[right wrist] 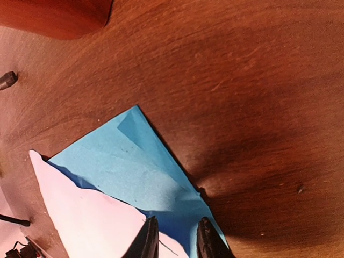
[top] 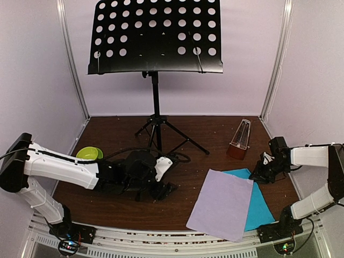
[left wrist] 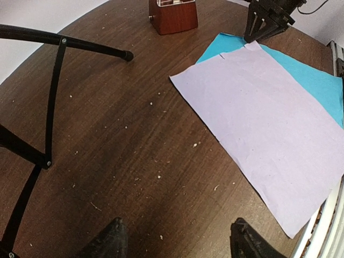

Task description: Set up the instrument practice props

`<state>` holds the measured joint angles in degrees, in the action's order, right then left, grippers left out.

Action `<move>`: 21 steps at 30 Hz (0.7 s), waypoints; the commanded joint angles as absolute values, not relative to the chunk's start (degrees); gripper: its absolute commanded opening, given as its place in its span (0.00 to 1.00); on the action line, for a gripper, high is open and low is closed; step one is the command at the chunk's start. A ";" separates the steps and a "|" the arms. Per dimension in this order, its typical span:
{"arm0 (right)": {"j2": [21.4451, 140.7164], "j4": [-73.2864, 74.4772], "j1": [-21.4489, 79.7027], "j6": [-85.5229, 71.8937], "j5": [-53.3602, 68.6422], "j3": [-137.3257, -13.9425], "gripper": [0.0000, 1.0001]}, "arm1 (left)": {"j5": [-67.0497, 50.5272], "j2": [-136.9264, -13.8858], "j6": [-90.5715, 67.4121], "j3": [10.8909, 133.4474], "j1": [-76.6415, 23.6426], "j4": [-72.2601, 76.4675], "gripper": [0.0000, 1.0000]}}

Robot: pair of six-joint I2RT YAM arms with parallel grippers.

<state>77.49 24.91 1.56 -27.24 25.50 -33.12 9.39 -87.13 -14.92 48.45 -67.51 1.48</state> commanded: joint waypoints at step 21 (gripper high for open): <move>74.55 23.18 1.68 -26.29 34.51 -29.49 0.07 | 11.31 -87.06 -16.09 48.44 -67.41 2.20 0.67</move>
<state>75.81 24.16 1.58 -26.70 32.82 -30.02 10.39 -87.13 -15.33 48.45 -67.51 1.48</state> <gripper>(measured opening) 0.116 0.668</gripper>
